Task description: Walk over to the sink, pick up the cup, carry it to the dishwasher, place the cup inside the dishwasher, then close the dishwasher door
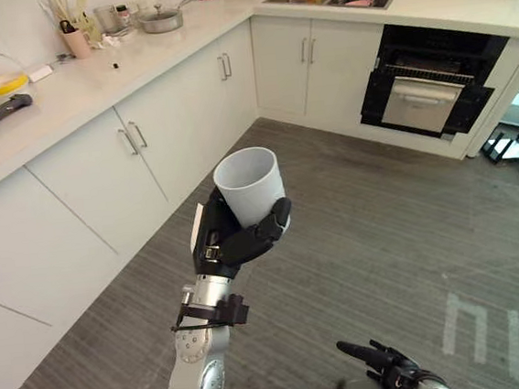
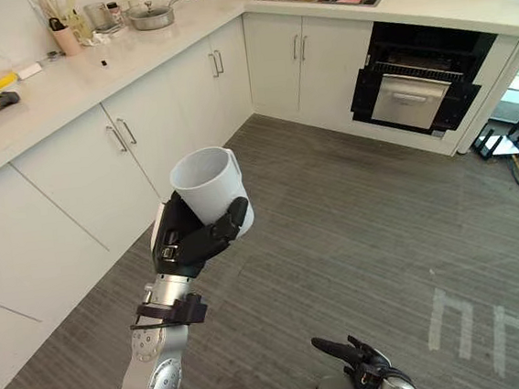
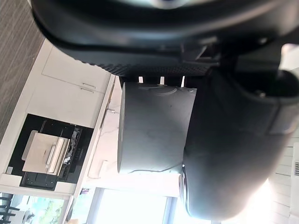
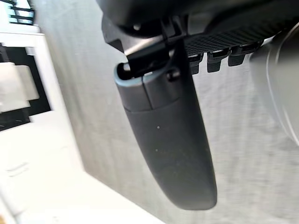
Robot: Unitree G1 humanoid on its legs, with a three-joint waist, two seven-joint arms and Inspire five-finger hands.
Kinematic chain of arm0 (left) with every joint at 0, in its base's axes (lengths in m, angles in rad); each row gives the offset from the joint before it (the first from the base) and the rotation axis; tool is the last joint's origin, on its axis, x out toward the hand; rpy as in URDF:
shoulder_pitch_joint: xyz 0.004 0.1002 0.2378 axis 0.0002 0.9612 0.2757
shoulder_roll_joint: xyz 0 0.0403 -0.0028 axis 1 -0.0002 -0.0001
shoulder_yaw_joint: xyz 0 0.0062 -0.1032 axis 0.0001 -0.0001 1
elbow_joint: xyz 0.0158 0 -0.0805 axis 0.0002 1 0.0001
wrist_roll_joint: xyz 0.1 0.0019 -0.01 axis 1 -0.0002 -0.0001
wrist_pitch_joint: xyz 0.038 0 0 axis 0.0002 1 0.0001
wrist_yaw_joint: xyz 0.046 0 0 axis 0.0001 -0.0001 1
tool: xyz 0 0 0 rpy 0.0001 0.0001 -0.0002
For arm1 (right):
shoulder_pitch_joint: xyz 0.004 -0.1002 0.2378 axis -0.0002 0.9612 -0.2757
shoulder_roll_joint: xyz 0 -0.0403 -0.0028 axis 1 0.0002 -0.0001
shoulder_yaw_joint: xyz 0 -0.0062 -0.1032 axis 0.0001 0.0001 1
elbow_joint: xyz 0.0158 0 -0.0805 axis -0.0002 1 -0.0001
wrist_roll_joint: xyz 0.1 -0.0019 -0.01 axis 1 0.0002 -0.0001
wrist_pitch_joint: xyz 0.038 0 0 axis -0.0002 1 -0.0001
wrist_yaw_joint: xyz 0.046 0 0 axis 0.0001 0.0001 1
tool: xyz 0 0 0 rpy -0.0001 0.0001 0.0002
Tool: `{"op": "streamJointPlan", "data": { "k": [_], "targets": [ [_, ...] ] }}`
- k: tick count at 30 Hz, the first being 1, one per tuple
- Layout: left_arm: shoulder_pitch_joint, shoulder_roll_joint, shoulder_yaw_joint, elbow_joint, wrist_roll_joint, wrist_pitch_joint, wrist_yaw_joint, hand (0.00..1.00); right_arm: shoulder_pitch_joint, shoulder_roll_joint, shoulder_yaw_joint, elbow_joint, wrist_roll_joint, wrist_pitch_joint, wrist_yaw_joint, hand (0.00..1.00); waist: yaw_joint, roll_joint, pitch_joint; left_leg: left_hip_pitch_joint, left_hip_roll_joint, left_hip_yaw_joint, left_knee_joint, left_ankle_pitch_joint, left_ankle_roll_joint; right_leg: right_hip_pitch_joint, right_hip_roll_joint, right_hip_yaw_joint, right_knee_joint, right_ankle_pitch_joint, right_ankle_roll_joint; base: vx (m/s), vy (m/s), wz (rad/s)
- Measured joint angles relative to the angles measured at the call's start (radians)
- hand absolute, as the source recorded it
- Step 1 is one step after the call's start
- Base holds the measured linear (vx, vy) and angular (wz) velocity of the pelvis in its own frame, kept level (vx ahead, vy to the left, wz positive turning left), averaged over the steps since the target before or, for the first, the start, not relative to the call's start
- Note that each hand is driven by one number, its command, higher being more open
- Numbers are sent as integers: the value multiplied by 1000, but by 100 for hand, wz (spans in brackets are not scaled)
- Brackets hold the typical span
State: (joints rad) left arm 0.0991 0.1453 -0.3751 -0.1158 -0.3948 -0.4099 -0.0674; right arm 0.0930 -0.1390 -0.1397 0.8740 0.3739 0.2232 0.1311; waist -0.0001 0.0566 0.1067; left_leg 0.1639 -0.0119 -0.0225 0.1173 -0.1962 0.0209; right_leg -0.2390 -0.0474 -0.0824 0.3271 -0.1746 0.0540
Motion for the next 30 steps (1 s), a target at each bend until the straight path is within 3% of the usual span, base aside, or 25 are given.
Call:
{"op": "streamJointPlan", "data": {
  "k": [2,3,4,5,6,12,15,20,21,22,23,25,26,27,29,30],
  "targets": [
    [-1,15,-37,-14,3,15,-14,0,32,31,12,5,8,8,-3,100,-2,-69,-14,28,-12,38,43,-53,-41,33,-39,14,-40,138,-41,412,-257,58],
    [-1,18,-45,-22,3,17,-19,0,45,36,16,5,8,7,-3,100,-2,-88,-23,39,-11,57,50,-84,-38,44,-49,8,-40,188,-11,391,-278,55],
    [7,-9,-50,-31,4,24,-25,0,41,13,22,8,8,11,-6,100,2,-44,-15,42,43,65,95,-124,-38,58,-8,-15,-7,153,-31,276,-240,32],
    [5,-13,-48,-51,3,25,-30,0,40,5,37,7,16,14,-8,100,6,-31,-15,36,77,83,118,-131,-53,67,15,-34,-4,129,-50,195,-181,15],
    [-2,32,-23,-100,-39,23,-139,0,78,26,39,65,56,-16,-13,100,3,-84,-54,12,93,134,114,-122,-49,88,29,-46,-71,184,-58,122,-117,8],
    [-3,30,2,-100,-39,22,-135,0,108,31,26,66,57,-33,8,100,-12,-80,-69,30,99,179,91,-119,-50,87,52,-21,-109,203,-59,-4,1,-19],
    [-31,-1,42,-100,-37,22,-77,0,181,49,9,30,63,-123,74,100,-68,-86,-89,39,100,202,58,-100,-53,80,57,-12,-114,205,-61,11,0,-15],
    [-98,-83,177,-100,-34,19,37,0,259,95,-34,30,75,-300,186,100,-104,-93,-91,38,95,267,61,-96,-60,19,44,-2,-12,134,-69,-43,-19,-9],
    [-100,-100,217,-102,-35,10,68,0,275,109,-51,30,75,-343,220,100,-96,-81,-96,34,108,274,52,-107,-80,4,40,-23,33,122,-74,-63,-96,-23],
    [-99,-103,241,-106,-35,6,83,0,274,113,-55,32,75,-361,232,100,-92,-86,-97,34,111,279,57,-130,-95,-11,32,-31,106,91,-75,-12,-142,-12],
    [-94,-103,270,-111,-35,-5,110,0,284,117,-54,34,70,-383,259,100,-92,-103,-98,37,129,294,86,-153,-119,14,25,-10,161,-4,-48,80,-202,12],
    [-66,-104,292,-133,-40,-13,130,0,272,113,-52,50,57,-383,277,100,-88,-104,-75,4,192,299,247,-171,-135,62,53,-48,136,-41,-78,129,-218,39],
    [-40,-104,295,-139,-46,-13,137,0,263,110,-49,58,32,-379,286,100,-79,-109,-66,-110,243,315,485,-148,-117,72,53,-69,134,-54,-92,155,-220,44],
    [-8,-120,304,-149,-56,-13,147,0,259,97,-49,58,15,-374,297,100,-63,-111,-64,-212,296,312,695,-80,-70,97,55,-77,126,-67,-100,209,-224,36],
    [26,-134,315,-150,-58,-14,158,0,239,80,-49,86,15,-366,308,100,-49,-104,-43,-310,358,312,877,-48,-34,150,50,-92,95,-82,-111,237,-112,30],
    [36,-119,321,-137,-58,-14,157,0,214,65,-50,124,14,-365,315,100,-39,-115,-23,-341,359,305,876,-57,-23,195,34,-96,62,-79,-118,222,-34,29]
  ]
}}
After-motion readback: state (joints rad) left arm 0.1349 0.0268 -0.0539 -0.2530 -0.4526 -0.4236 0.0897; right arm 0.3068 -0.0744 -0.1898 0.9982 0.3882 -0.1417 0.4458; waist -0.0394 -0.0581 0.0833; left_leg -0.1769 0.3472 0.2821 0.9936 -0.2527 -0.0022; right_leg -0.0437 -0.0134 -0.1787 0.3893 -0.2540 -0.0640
